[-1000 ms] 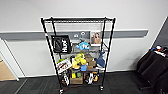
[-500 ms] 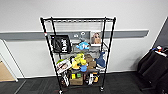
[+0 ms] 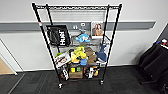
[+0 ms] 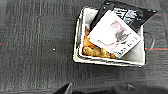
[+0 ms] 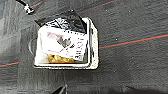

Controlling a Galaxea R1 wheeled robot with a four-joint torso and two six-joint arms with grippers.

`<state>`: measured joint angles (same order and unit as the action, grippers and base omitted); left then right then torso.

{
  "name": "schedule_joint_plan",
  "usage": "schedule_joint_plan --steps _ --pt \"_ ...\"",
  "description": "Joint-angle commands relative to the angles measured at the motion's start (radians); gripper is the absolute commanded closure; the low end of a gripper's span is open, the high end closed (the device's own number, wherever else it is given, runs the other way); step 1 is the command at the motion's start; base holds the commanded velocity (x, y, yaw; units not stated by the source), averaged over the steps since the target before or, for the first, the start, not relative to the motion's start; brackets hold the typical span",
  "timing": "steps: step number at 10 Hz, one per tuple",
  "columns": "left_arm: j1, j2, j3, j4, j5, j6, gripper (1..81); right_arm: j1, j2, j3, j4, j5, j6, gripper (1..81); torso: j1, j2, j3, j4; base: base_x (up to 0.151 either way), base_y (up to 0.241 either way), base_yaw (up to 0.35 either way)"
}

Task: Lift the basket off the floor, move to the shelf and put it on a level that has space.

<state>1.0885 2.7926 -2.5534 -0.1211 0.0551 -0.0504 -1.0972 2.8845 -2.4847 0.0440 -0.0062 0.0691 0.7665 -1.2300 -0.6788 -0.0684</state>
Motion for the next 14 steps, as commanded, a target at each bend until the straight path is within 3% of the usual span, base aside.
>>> schedule_joint_plan --steps 1,4,5,9,14 --pt "-0.098 -0.022 -0.002 -0.011 0.051 0.001 1.0 0.105 -0.012 0.014 0.019 -0.057 0.001 1.0 0.061 -0.095 -0.089 0.0 0.0 0.0 0.0" --pt "-0.124 -0.016 -0.002 -0.012 0.086 0.001 1.0 0.125 -0.009 0.017 0.028 -0.066 0.001 1.0 0.126 -0.197 -0.184 0.0 0.0 0.0 0.0" --pt "-0.135 -0.013 -0.002 -0.012 0.086 0.0 1.0 0.139 -0.006 0.017 0.031 -0.081 0.001 1.0 0.15 -0.233 -0.148 0.0 0.0 0.0 0.0" --pt "-0.169 -0.008 -0.002 -0.014 0.104 0.0 1.0 0.185 0.026 0.009 0.036 -0.121 0.001 1.0 0.22 -0.342 -0.189 0.0 0.0 0.0 0.0" --pt "-0.199 -0.013 -0.002 -0.019 0.118 0.0 1.0 0.225 0.047 0.006 0.034 -0.13 0.006 1.0 0.328 -0.515 -0.191 0.0 0.0 0.0 0.0"
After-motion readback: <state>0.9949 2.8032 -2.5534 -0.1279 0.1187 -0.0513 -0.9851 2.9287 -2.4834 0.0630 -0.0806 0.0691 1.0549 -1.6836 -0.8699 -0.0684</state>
